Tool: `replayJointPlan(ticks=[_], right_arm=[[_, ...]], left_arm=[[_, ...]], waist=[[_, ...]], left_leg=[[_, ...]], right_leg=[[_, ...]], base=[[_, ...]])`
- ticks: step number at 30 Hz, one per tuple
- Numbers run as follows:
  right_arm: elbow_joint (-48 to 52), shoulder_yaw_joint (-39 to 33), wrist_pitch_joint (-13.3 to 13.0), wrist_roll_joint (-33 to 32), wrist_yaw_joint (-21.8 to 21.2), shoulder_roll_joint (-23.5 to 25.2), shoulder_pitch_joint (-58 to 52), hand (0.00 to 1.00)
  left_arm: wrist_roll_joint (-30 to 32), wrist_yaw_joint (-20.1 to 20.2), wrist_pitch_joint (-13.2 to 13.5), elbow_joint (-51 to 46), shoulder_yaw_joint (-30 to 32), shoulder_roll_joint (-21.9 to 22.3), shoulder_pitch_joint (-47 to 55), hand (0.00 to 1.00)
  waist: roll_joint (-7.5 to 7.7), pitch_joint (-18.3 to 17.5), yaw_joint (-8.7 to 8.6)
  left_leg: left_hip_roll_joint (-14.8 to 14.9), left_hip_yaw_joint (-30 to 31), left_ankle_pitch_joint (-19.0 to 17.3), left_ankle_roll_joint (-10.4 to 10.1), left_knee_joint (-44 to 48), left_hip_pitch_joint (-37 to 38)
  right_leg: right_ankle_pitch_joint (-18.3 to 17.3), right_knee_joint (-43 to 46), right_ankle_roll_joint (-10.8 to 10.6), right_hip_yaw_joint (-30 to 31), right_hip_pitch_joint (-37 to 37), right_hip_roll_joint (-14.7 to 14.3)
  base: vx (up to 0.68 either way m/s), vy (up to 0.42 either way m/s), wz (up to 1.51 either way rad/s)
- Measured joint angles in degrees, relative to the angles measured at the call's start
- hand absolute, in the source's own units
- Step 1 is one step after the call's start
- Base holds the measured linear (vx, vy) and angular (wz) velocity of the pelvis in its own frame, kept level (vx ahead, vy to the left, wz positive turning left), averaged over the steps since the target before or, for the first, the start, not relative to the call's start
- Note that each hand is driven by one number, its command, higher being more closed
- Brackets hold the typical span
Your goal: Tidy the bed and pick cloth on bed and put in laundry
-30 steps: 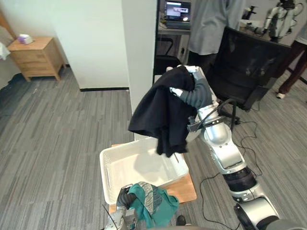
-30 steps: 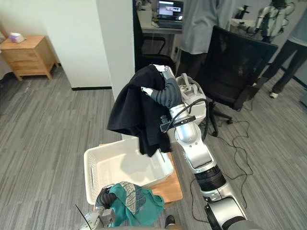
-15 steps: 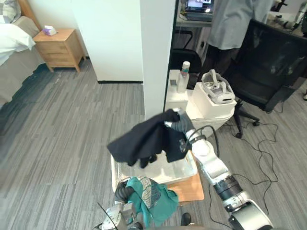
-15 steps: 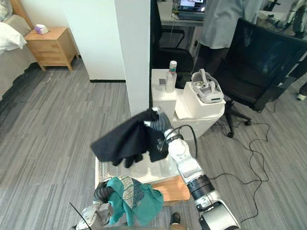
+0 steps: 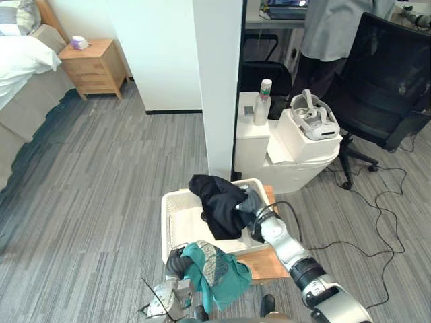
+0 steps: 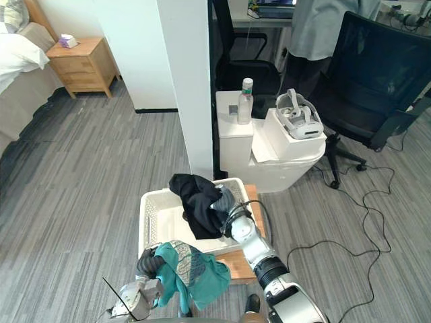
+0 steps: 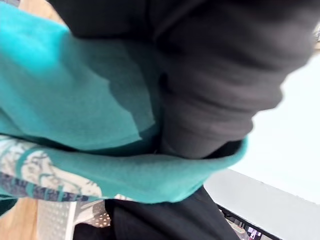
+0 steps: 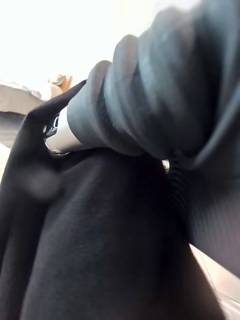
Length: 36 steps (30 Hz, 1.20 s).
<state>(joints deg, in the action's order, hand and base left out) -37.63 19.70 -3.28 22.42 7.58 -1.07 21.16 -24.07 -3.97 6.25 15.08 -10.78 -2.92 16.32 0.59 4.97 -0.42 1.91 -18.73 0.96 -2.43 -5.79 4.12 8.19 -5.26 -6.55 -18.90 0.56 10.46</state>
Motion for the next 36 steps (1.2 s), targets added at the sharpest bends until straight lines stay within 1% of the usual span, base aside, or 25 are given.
replayJointPlan(ticks=[2,5,9,10,12,13,15,16,17,18,21,23,24,25,28,31,33,35,36], right_arm=[[-2.0,2.8,0.1,3.9,0.0,0.2,1.6,0.0],[-2.0,3.6,0.1,7.0,0.1,0.5,2.5,0.0],[0.1,3.7,0.2,9.8,1.3,0.3,2.7,0.0],[2.1,3.7,0.4,9.9,2.1,0.2,2.7,0.0],[5.6,3.4,0.5,10.1,2.6,-0.2,2.6,0.0],[8.0,3.1,0.5,11.1,3.6,-0.7,2.7,0.0],[9.4,2.7,0.5,11.8,4.3,-0.7,2.6,0.0],[10.3,2.6,0.5,11.9,4.8,-0.6,2.7,0.0],[10.7,2.4,0.5,11.9,5.0,-0.6,2.7,0.0],[11.6,1.8,0.6,11.8,5.1,-0.7,2.7,0.0],[11.8,0.4,0.9,11.7,5.7,-1.2,4.3,0.0],[11.8,-0.5,1.0,11.4,6.0,-1.8,4.9,0.0],[11.8,-1.4,1.0,11.2,6.0,-2.1,5.1,0.0],[12.0,-2.6,1.0,11.1,6.1,-2.5,5.1,0.0],[12.1,-4.8,1.0,9.1,6.2,-4.1,5.1,0.0],[13.6,-6.6,1.2,8.6,6.2,-5.7,4.1,0.0],[19.3,-6.9,1.1,7.2,6.1,-7.1,1.5,0.0],[21.5,-6.9,0.6,6.6,6.0,-8.3,0.5,0.0],[21.5,-6.9,0.2,6.1,5.9,-8.5,0.0,0.0]], left_arm=[[0.0,-0.2,0.6,-0.1,-0.8,0.6,-2.0,1.0],[0.0,-0.7,1.0,-2.1,-1.9,1.4,-3.8,1.0],[-0.1,-1.8,1.7,-7.0,-3.4,2.0,-5.8,1.0],[-0.1,-2.6,1.7,-8.0,-3.3,2.1,-7.1,1.0],[-0.1,-2.8,1.9,-9.0,-3.3,2.1,-9.5,1.0],[-0.1,-3.7,1.9,-10.1,-3.3,2.1,-12.1,1.0],[-0.1,-4.3,2.2,-11.0,-3.2,2.1,-15.0,1.0],[-0.1,-5.2,3.1,-11.6,-3.0,2.1,-17.3,1.0],[-0.1,-5.3,3.2,-12.0,-2.7,2.1,-18.5,1.0],[-0.1,-6.4,3.6,-12.8,-2.4,1.9,-21.1,1.0],[0.3,-8.8,5.9,-13.4,-1.6,0.7,-26.0,1.0],[2.0,-9.3,5.9,-14.0,0.5,0.4,-27.0,1.0],[3.3,-10.2,5.9,-14.7,1.7,0.1,-27.0,1.0],[4.4,-11.1,6.1,-15.2,3.4,-0.5,-27.1,1.0],[7.5,-12.8,6.6,-15.2,5.6,-2.1,-27.6,1.0],[11.3,-13.0,6.5,-14.7,7.8,-4.2,-27.7,1.0],[12.3,-12.0,6.5,-11.6,11.4,-7.7,-27.7,1.0],[12.4,-11.8,6.4,-7.3,12.6,-10.4,-27.9,1.0],[12.6,-11.7,5.9,-5.4,12.9,-11.0,-27.9,1.0]], waist=[[-0.21,0.2,0.19],[-0.38,0.6,0.46],[-0.34,0.7,-0.13],[-0.32,0.7,-0.29],[-0.28,0.7,-0.4],[-0.25,0.7,-0.46],[-0.13,0.8,-0.39],[-0.11,0.8,-0.45],[-0.11,0.8,-0.46],[-0.07,0.8,-0.63],[0.17,0.8,-1.11],[0.45,0.7,-1.53],[0.57,0.7,-1.7],[0.71,0.7,-1.73],[0.96,0.7,-1.78],[1.21,0.7,-1.73],[1.22,0.7,-2.14],[1.34,0.6,-2.15],[1.51,0.6,-2.1]], left_leg=[[0.0,0.5,-0.2,-0.2,0.0,-1.1],[0.2,0.4,-0.1,-0.1,0.0,-1.6],[0.3,0.2,0.0,-0.1,0.0,-1.6],[0.3,0.1,0.0,0.0,0.0,-1.5],[0.3,-0.3,0.1,0.1,0.0,-1.3],[0.3,-0.5,0.1,0.2,0.3,-1.1],[0.3,-1.0,0.1,0.2,0.4,-0.7],[0.3,-1.3,0.1,0.1,0.4,-0.3],[0.3,-1.3,0.1,0.1,0.4,-0.2],[0.3,-1.3,0.1,0.1,0.4,0.2],[0.4,-1.9,0.1,0.1,0.4,0.9],[0.4,-1.9,0.0,0.0,0.3,0.9],[0.5,-1.9,0.0,0.0,0.2,1.0],[0.6,-1.9,-0.1,0.0,0.0,1.2],[0.8,-1.9,-0.1,-0.2,0.0,1.3],[1.2,-1.9,-0.1,-0.2,0.0,1.3],[1.5,-2.2,0.0,-0.3,0.0,1.5],[1.6,-2.8,0.0,-0.4,0.0,2.0],[1.7,-3.7,0.0,-0.4,0.0,2.3]], right_leg=[[0.0,0.0,0.0,-0.1,-0.4,0.0],[0.1,0.1,0.2,0.0,-0.9,-0.1],[0.3,0.0,0.4,0.1,-0.9,-0.2],[0.3,0.0,0.4,0.2,-0.9,-0.2],[0.3,0.0,0.5,0.5,-0.9,-0.2],[0.4,0.0,0.6,0.8,-0.9,-0.3],[0.5,0.0,0.6,1.5,-0.7,-0.3],[0.5,0.0,0.6,1.8,-0.5,-0.3],[0.5,0.0,0.6,1.8,-0.4,-0.3],[0.6,0.0,0.8,1.9,-0.2,-0.3],[0.7,0.0,0.9,2.6,0.3,-0.4],[0.7,0.0,1.0,2.7,0.3,-0.4],[0.8,0.0,1.0,2.8,0.3,-0.5],[0.9,0.0,1.1,3.1,0.3,-0.6],[0.9,0.1,1.2,3.2,0.5,-0.9],[0.9,0.0,1.3,3.3,0.5,-1.3],[0.9,0.0,1.3,3.5,0.5,-1.7],[0.9,0.0,1.3,4.2,0.6,-1.9],[1.0,0.0,1.3,4.8,0.5,-2.0]], base=[[-0.1,0.009,0.11],[-0.05,-0.014,0.01],[0.0,0.0,0.0],[0.02,-0.013,-0.04],[0.01,-0.012,-0.08],[0.01,-0.01,-0.08],[0.01,-0.011,-0.13],[0.0,-0.014,-0.12],[-0.01,-0.016,-0.08],[-0.01,-0.02,-0.04],[-0.05,-0.016,-0.09],[-0.07,-0.015,-0.04],[-0.09,-0.024,-0.07],[-0.07,-0.024,-0.08],[-0.06,-0.026,-0.03],[-0.04,-0.038,-0.02],[-0.02,-0.039,-0.07],[-0.01,-0.036,-0.17],[-0.01,-0.023,-0.2]])
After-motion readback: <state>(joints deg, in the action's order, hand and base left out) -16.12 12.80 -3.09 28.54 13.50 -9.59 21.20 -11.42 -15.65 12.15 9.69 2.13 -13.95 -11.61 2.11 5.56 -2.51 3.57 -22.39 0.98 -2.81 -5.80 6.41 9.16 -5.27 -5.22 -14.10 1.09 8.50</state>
